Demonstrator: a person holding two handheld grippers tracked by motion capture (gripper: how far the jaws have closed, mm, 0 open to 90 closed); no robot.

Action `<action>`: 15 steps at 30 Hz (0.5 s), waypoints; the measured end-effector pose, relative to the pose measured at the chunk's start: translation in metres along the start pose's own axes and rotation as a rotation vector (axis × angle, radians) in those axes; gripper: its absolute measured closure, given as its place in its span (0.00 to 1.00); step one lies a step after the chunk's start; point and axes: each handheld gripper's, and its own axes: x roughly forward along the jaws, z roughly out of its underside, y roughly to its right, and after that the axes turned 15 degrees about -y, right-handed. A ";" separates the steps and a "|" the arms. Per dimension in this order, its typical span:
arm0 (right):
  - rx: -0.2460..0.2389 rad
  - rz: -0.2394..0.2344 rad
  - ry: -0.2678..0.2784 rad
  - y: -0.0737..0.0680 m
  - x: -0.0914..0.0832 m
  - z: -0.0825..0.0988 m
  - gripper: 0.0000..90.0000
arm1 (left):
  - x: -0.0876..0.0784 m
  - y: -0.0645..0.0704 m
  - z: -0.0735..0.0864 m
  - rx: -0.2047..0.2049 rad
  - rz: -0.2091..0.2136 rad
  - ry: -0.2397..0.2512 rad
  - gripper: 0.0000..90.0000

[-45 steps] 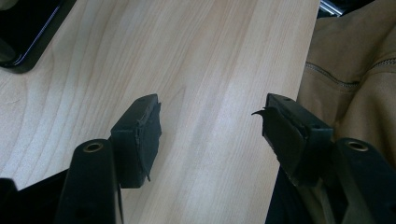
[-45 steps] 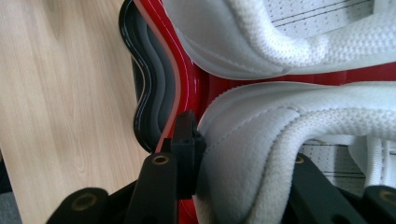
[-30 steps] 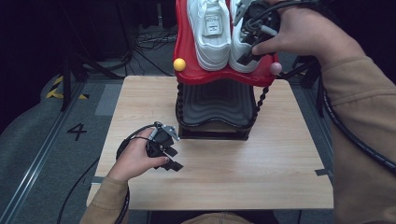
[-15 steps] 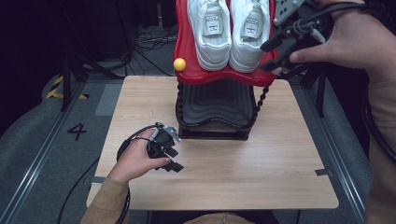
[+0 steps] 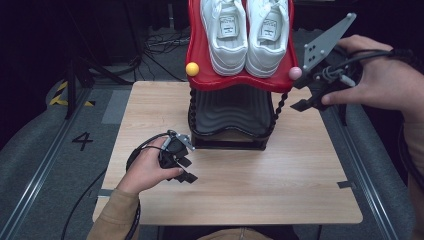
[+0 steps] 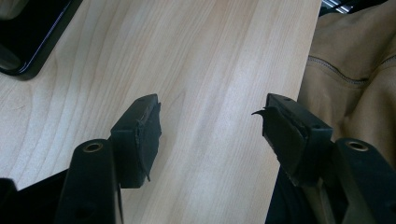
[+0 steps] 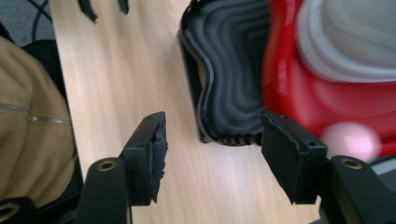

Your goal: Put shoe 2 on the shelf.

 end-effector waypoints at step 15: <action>-0.034 -0.101 -0.072 -0.030 0.078 0.018 0.44 | 0.002 0.004 0.002 0.002 -0.006 -0.001 0.42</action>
